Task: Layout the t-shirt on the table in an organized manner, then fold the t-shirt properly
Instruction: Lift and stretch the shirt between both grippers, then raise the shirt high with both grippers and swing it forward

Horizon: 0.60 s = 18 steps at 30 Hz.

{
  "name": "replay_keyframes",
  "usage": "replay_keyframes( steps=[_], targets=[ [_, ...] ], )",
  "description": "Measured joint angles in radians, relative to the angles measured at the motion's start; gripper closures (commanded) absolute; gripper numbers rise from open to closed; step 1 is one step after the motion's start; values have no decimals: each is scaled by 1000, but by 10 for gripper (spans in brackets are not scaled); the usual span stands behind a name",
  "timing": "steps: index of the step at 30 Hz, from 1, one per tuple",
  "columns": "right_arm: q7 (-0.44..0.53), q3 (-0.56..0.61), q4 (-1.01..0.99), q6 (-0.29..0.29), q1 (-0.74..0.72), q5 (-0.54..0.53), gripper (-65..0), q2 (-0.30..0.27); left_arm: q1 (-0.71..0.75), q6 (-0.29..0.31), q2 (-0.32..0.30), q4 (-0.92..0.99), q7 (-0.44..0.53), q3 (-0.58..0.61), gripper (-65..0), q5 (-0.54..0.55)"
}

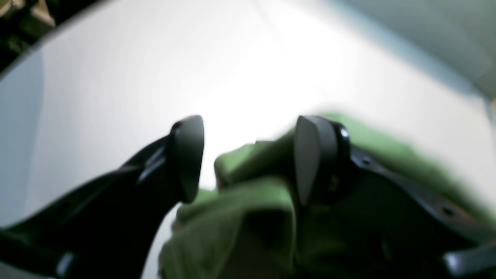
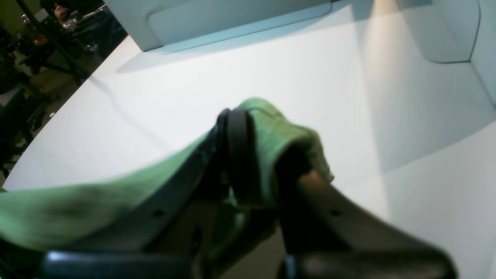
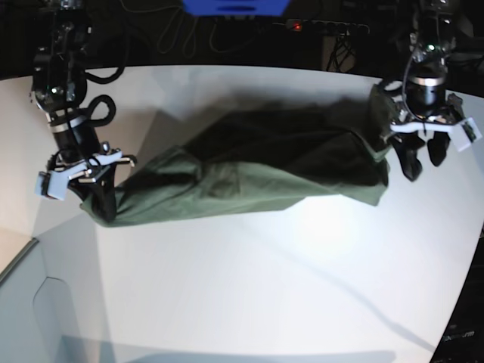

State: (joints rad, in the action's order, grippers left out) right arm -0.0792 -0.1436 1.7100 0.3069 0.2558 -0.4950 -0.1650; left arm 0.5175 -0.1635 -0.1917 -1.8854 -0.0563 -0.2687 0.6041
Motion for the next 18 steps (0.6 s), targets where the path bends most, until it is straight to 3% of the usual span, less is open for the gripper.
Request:
replay_keyframes(
  steps=[5, 11, 14, 18],
  targets=[
    [3, 1, 0, 0, 0, 0, 0, 0, -118, 9, -5, 60, -24, -52, -362, 76],
    [2, 4, 0, 0, 2, 0, 0, 1, -276, -13, -5, 332, -182, -86, -362, 110],
    [2, 4, -1, 0, 2, 0, 0, 2, -356, 5, 11, 435, -250, -77, -362, 129],
    [4, 5, -13, 0, -1, 0, 0, 1, -456, -5, 23, 571, -292, -76, -362, 114]
  ],
)
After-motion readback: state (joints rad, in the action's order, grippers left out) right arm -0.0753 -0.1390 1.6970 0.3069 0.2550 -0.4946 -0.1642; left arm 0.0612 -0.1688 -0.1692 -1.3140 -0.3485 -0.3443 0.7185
